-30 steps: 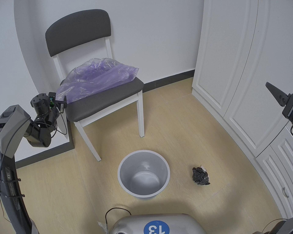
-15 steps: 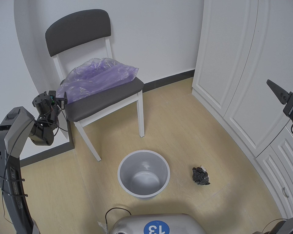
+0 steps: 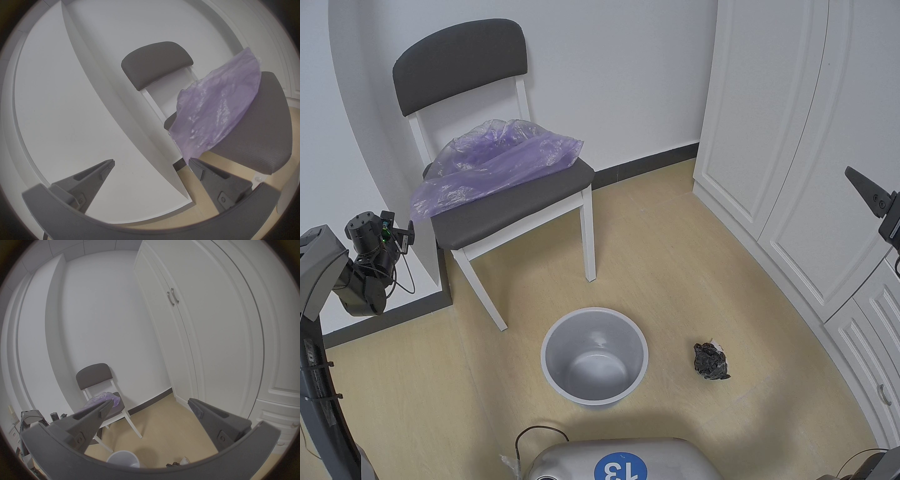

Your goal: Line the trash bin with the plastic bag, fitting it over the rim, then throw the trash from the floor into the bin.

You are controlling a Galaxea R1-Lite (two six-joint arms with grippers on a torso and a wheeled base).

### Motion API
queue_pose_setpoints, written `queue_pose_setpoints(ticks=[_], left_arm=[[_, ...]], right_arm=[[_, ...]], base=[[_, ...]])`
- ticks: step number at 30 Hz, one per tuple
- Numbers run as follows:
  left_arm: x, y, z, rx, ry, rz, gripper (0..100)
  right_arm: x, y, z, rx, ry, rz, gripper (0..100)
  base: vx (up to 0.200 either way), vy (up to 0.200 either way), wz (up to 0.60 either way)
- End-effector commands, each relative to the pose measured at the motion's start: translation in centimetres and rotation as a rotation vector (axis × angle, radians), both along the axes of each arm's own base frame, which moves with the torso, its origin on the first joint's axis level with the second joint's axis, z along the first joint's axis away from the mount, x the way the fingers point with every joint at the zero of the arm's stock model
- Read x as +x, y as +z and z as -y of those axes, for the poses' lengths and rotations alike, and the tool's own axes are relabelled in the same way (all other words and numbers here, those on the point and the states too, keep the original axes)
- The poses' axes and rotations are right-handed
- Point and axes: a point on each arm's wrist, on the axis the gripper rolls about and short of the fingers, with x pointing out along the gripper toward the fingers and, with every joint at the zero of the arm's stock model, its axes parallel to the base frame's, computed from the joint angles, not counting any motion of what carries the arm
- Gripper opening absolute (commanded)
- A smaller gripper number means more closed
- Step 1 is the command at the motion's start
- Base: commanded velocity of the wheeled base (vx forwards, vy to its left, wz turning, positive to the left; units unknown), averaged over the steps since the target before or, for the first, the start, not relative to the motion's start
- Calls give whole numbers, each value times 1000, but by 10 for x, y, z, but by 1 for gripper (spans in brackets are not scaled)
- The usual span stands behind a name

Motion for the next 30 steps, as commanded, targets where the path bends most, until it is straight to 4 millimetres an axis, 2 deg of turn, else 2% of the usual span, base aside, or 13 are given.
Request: queue_pose_setpoints(ticks=[1,6,17,21,22,23,25,30], left_arm=[[-4,4,-9,-1,5,8,100],[-1,-3,-9,-8,-21,-20,100],[9,-4,18,-16,-98,-35,100],[31,-3,22,-9,-104,-12,100],[31,-3,22,-9,-104,-12,100],[42,-3,23,-8,-101,4,100],[51,0,26,-5,-91,37,100],[54,16,30,-58,-95,112,100]], right_arm=[[0,-1,0,-1,0,-3,100],[0,-1,0,-1,0,-4,100],[0,-1,0,1,-1,-3,100],[0,0,1,2,-4,2,100],[0,0,1,2,-4,2,100],[1,0,1,2,-10,0,100],[1,0,2,2,-16,0,100],[1,0,3,3,-21,2,100]], base=[[0,0,0],[0,0,0],[0,0,0],[0,0,0],[0,0,0],[0,0,0],[0,0,0],[0,0,0]])
